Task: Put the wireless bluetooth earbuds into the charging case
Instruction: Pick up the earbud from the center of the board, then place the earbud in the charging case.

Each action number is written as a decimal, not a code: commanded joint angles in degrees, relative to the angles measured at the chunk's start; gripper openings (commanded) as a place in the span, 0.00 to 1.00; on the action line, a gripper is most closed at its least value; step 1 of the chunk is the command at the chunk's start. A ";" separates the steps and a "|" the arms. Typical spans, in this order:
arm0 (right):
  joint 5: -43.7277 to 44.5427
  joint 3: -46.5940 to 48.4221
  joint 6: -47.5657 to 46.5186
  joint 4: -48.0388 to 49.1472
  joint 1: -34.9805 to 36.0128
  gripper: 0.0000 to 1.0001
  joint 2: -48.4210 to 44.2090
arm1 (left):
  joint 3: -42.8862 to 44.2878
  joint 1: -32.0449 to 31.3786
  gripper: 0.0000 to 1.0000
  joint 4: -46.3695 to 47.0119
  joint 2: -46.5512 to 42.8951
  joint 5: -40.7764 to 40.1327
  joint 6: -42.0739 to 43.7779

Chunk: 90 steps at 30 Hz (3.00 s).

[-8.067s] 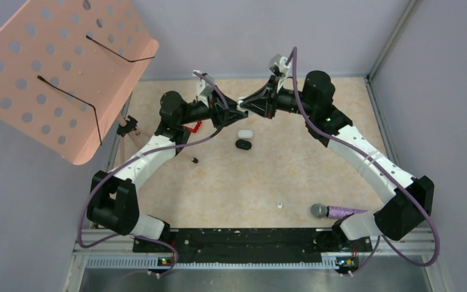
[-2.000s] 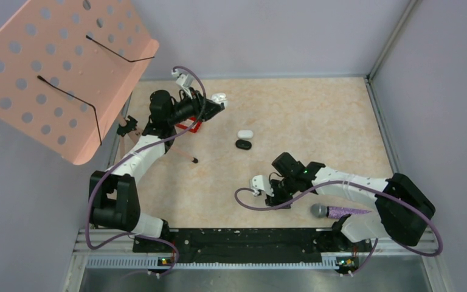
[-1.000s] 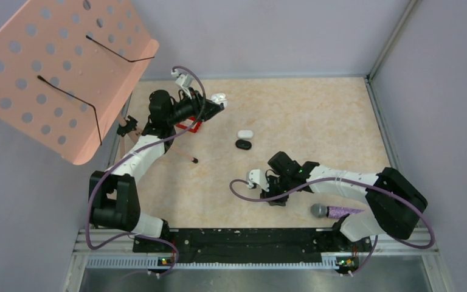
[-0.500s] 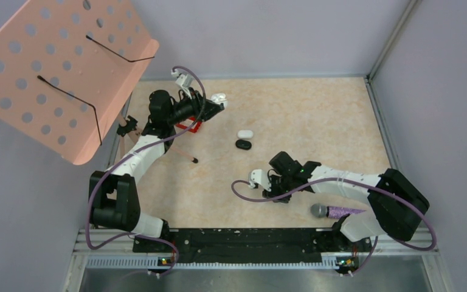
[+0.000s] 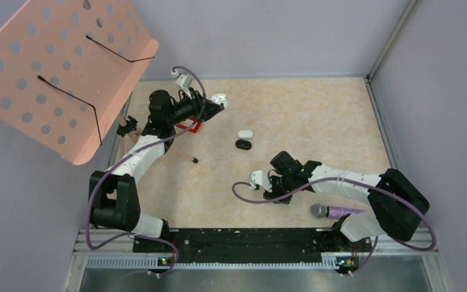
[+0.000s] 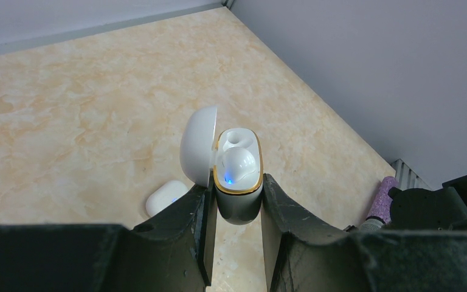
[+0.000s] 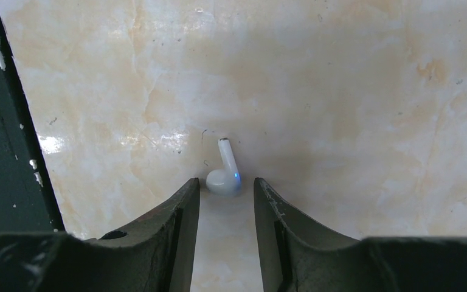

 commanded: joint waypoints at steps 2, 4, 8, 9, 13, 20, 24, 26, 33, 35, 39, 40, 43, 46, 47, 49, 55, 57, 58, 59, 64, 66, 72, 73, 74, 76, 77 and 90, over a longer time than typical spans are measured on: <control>-3.37 2.09 -4.79 -3.99 -3.34 0.38 -1.77 | -0.25 0.40 0.00 1.60 -0.80 0.85 0.80; -4.18 2.11 -6.65 -4.02 -4.59 0.39 -2.03 | -0.22 0.40 0.00 1.34 -0.72 0.80 1.00; -7.31 2.19 -9.68 -4.10 -4.99 0.39 -0.94 | -0.18 0.40 0.00 1.17 -0.37 0.51 0.93; -8.18 2.23 -9.79 -3.84 -5.03 0.39 -0.67 | -0.14 0.40 0.00 1.01 -0.36 0.51 0.97; -10.34 2.50 -10.18 -2.27 -4.98 0.41 0.73 | 0.35 0.40 0.00 -0.44 -0.60 0.80 1.81; -10.96 3.67 -10.95 -0.98 -4.99 0.40 3.26 | 0.22 0.44 0.00 -1.17 -0.72 0.86 2.25; -10.95 4.03 -12.09 -1.54 -4.98 0.36 3.80 | 0.10 0.40 0.00 -1.15 -0.81 0.93 2.31; -11.04 4.05 -12.71 -2.33 -5.02 0.35 3.91 | -0.11 0.40 0.00 -1.20 -0.95 0.93 2.50; -10.97 3.62 -14.78 -4.95 -4.96 0.38 3.72 | -0.57 0.40 0.00 -0.87 -1.20 0.93 2.42; -10.66 3.43 -15.25 -5.09 -5.01 0.37 3.84 | -0.57 0.40 0.00 -0.86 -1.13 0.93 2.38; -10.01 2.95 -16.17 -5.20 -5.03 0.36 3.70 | -0.48 0.40 0.00 -0.83 -1.07 0.93 2.38; -9.92 2.90 -16.22 -5.20 -4.97 0.34 3.78 | -0.48 0.40 0.00 -0.86 -1.07 0.98 2.42; -9.76 2.73 -16.21 -5.12 -4.97 0.28 3.86 | -0.48 0.40 0.00 -0.81 -1.01 1.02 2.42; -9.24 2.72 -15.73 -5.21 -5.02 0.21 3.77 | -0.41 0.40 0.00 -0.82 -0.91 1.14 2.48; -9.13 2.95 -15.66 -5.75 -5.01 0.18 3.60 | -0.40 0.40 0.00 -0.90 -0.86 1.32 2.79; -8.69 4.69 -14.77 -7.71 -5.04 0.13 3.09 | -0.52 0.27 0.00 -0.77 -0.66 2.11 3.44; -9.34 14.23 -7.53 -18.87 -6.02 0.04 -1.87 | -0.63 -0.16 0.00 0.45 1.33 6.52 10.95; -8.67 18.72 -4.12 -22.75 -6.09 0.01 -2.74 | -0.45 -0.81 0.00 0.53 1.76 7.32 15.14; -7.84 20.91 -1.99 -24.55 -6.09 0.00 -3.00 | -0.40 -1.47 0.00 0.58 1.94 7.75 17.58; -7.12 23.28 -0.24 -26.30 -6.17 0.00 -3.19 | -0.44 -2.11 0.00 0.47 2.11 8.13 19.85; -1.97 36.37 7.07 -34.75 -7.49 0.00 -1.77 | -1.15 -6.01 0.00 -1.28 2.62 9.02 34.90; -0.99 42.05 9.92 -38.09 -8.34 0.00 0.57 | -2.06 -7.77 0.00 -1.31 2.61 8.66 39.43; -0.42 57.63 21.04 -46.25 -9.66 0.00 7.78 | -6.19 -12.39 0.00 1.27 1.30 6.93 49.50; -0.37 59.16 22.32 -47.03 -9.70 0.00 8.50 | -6.60 -12.81 0.00 1.87 1.43 7.25 49.63; -0.15 60.72 23.45 -47.79 -9.65 0.00 9.21 | -7.04 -13.20 0.00 2.40 1.54 7.48 49.65; -0.44 63.49 25.07 -49.34 -9.78 0.00 10.50 | -8.16 -13.93 0.00 3.96 1.52 7.49 49.62; -0.88 64.53 25.61 -49.86 -9.86 0.00 10.93 | -8.92 -14.41 0.00 5.16 1.52 7.26 49.61; -5.82 70.53 32.98 -51.36 -13.62 0.00 18.36 | -14.54 -18.68 0.00 17.41 1.37 8.60 51.93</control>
